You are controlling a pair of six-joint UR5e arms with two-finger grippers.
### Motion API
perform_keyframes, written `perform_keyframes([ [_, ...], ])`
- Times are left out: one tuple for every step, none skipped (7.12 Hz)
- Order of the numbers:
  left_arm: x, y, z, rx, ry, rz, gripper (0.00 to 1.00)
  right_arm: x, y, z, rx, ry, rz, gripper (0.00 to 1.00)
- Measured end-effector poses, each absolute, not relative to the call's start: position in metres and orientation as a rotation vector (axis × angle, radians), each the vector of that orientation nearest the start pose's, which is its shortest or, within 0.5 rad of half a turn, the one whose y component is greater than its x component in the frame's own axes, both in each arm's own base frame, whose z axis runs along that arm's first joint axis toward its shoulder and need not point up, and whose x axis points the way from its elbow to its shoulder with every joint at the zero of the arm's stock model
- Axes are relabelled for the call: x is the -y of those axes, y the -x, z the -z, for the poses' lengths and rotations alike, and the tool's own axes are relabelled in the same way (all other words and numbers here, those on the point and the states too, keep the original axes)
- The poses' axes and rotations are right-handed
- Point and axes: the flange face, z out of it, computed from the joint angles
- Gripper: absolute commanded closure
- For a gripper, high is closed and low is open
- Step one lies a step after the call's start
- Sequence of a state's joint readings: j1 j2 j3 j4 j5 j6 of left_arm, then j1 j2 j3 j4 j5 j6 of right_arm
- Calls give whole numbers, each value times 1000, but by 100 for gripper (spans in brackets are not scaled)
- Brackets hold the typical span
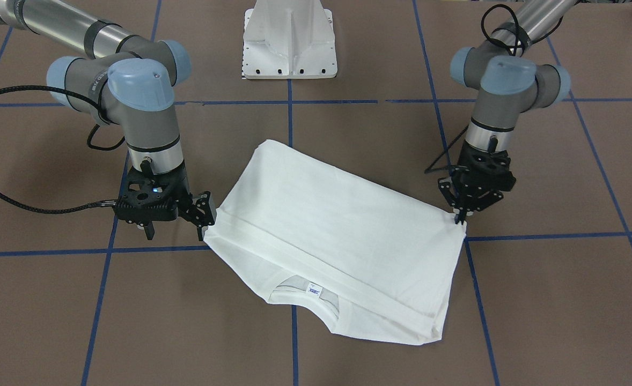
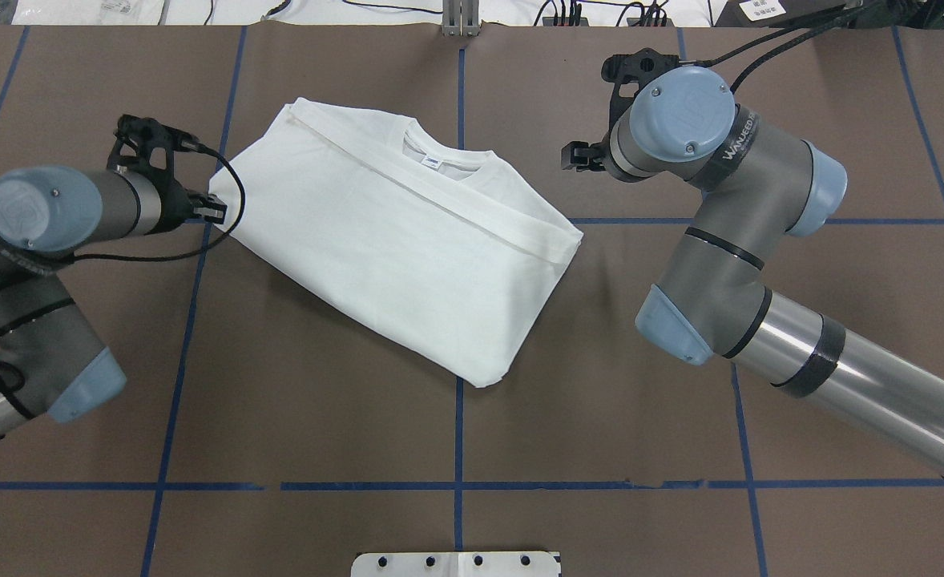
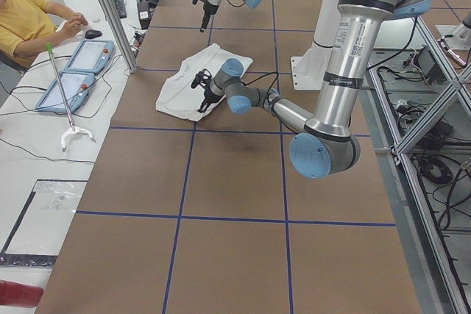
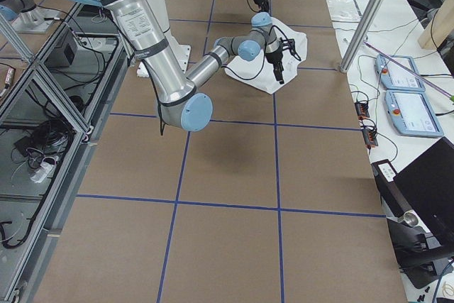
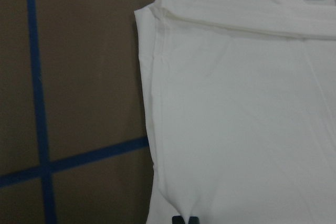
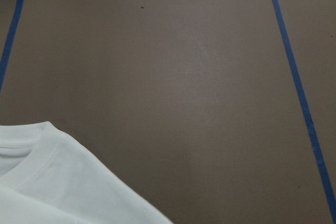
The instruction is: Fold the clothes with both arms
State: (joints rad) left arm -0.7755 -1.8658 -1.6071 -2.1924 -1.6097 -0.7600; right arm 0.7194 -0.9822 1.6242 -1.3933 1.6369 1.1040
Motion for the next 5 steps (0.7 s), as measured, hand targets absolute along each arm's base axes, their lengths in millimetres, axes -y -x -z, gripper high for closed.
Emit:
perform_keyframes([
  [581,-352,-426,-635,-663,-39,100,546,440,-274,736,-409,-216,0],
  [624,-352,-434,-591,-661,-24,100,543,443,-271,749,-409,-219,0],
  [663,-358,-441,-562,-659,-10,100,540,447,-269,758,-407,-221,0],
  [693,-367,-444,-546,-659,-3,10,537,451,-266,766,-405,-223,0],
  [709,-371,-442,-544,-665,0,0,535,455,-263,773,-403,-223,0],
])
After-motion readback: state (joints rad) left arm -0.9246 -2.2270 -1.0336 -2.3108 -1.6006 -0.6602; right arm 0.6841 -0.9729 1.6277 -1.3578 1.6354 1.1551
